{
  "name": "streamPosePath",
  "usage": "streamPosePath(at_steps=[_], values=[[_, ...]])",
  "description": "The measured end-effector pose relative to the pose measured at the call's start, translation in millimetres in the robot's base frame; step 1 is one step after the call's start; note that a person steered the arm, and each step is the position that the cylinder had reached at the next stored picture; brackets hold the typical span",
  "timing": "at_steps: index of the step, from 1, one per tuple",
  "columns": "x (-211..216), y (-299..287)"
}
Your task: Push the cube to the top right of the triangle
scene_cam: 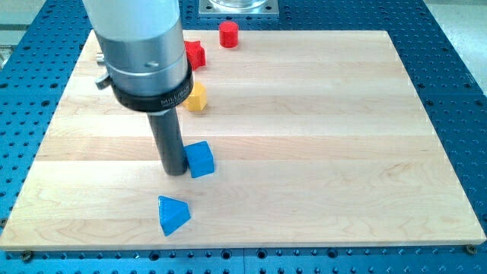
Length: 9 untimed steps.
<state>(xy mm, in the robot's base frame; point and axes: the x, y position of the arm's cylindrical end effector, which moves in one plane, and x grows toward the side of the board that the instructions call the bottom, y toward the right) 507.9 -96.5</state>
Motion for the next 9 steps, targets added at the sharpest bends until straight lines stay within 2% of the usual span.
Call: streamPosePath(at_steps=[1,2,3,5,6,7,8,9], values=[[-45,-7],[-62,-4],[-27,-6],[-29,57],[9,59],[29,48],[-28,24],[-100,-40]])
